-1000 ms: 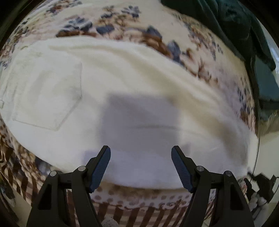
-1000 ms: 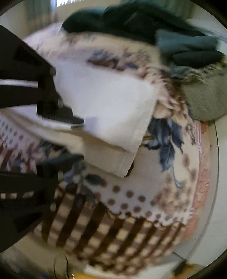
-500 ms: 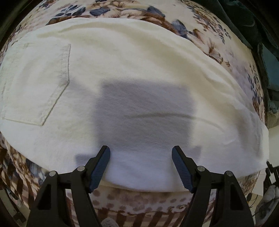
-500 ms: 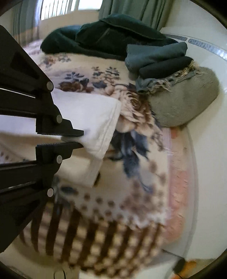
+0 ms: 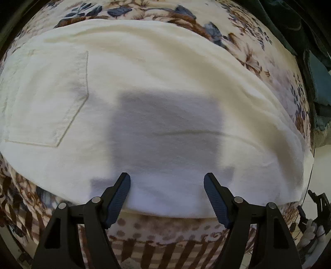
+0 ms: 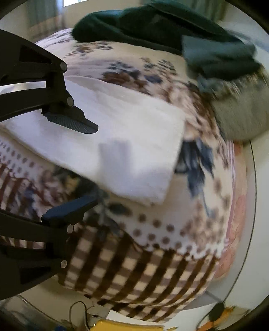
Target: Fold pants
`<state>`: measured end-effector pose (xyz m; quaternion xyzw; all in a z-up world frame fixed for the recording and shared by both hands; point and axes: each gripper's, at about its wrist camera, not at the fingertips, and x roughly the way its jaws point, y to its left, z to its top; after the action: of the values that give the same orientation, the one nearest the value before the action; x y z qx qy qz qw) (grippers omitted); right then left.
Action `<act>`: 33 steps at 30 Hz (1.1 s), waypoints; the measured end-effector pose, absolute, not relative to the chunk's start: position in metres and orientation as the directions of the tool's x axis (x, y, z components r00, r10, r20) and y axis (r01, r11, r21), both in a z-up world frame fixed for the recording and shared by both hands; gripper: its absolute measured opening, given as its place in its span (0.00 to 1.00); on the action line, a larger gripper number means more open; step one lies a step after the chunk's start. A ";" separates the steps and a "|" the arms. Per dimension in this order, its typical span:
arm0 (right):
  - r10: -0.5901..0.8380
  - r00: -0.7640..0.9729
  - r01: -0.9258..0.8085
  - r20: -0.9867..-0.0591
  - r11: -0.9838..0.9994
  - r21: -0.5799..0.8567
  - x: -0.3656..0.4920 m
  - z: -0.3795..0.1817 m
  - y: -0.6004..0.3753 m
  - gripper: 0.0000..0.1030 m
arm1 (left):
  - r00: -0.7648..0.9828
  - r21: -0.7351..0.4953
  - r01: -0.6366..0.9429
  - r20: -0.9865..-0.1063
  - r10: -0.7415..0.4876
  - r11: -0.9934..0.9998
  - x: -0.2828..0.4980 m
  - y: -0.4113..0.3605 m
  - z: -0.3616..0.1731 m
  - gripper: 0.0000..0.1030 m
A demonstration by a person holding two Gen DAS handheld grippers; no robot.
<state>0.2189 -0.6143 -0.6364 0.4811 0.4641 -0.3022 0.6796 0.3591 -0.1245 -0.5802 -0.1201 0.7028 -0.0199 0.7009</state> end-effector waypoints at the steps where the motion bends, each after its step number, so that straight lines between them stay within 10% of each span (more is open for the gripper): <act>1: 0.052 0.392 0.838 -0.919 0.392 0.379 0.228 -0.632 -0.602 0.64 | 0.016 -0.196 -0.142 -0.981 -0.196 0.970 0.362 -0.124 -0.576 0.70; 10: 0.455 0.263 0.367 -0.851 0.768 0.525 0.410 -0.628 -0.389 0.63 | 0.110 -0.155 -0.095 -0.983 -0.144 0.983 0.416 -0.131 -0.548 0.70; 15: 0.373 0.076 0.306 -0.925 0.874 0.377 0.478 -0.683 -0.333 0.45 | 0.096 -0.028 -0.053 -0.995 -0.022 0.998 0.473 -0.118 -0.584 0.70; 33: 0.427 0.208 0.357 -0.880 0.805 0.474 0.485 -0.664 -0.356 0.48 | 0.089 -0.093 -0.125 -0.993 -0.082 0.988 0.538 -0.096 -0.607 0.81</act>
<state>0.4850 -0.3561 -0.6640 0.3117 0.6288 0.0243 0.7119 0.5376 -0.0961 -0.6066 -0.0766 0.6746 0.0147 0.7340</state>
